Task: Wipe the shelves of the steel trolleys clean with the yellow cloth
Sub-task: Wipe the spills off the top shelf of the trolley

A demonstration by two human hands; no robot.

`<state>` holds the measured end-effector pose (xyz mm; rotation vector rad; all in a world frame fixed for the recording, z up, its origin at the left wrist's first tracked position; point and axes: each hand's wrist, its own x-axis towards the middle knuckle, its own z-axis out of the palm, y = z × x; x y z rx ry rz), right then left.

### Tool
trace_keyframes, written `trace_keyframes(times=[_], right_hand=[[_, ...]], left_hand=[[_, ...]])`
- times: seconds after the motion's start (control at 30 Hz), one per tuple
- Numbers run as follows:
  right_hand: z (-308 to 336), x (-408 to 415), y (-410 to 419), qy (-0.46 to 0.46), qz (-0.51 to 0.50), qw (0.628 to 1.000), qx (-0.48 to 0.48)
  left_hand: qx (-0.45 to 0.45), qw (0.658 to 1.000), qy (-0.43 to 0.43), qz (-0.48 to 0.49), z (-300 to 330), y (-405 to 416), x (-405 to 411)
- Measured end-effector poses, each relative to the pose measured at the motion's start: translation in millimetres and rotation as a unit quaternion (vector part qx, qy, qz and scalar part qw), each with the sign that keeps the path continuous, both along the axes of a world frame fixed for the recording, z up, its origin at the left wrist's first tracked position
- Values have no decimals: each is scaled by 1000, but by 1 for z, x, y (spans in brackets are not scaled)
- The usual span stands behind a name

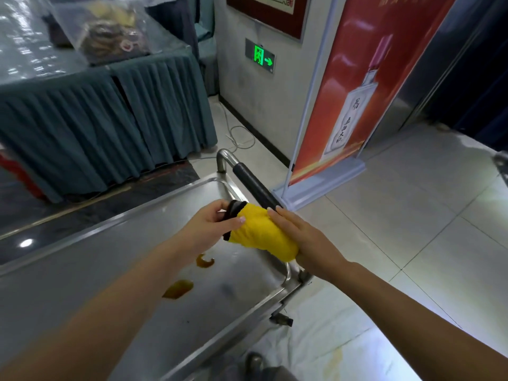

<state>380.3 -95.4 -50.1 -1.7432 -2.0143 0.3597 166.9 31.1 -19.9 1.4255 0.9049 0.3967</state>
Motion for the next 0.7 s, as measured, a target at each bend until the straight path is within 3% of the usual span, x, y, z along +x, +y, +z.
trace_keyframes(times=[0.1, 0.2, 0.33, 0.43, 0.57, 0.7], right_hand=[[13, -32, 1, 43, 37, 998, -6], [19, -72, -3, 114, 57, 991, -35], [19, -120, -16, 214, 65, 970, -90], [7, -138, -24, 172, 72, 969, -162], [-18, -154, -31, 168, 23, 958, -230], [-50, -152, -30, 134, -49, 950, -279]], left_hand=[[-22, 999, 26, 33, -4, 0, -47], [-26, 999, 27, -8, -8, -7, -96], [116, 977, 166, -61, -17, -30, -149], [205, 941, 261, -70, -36, -51, -178], [89, 968, 231, -49, -77, -81, -196], [12, 979, 191, 70, -121, -105, -186]])
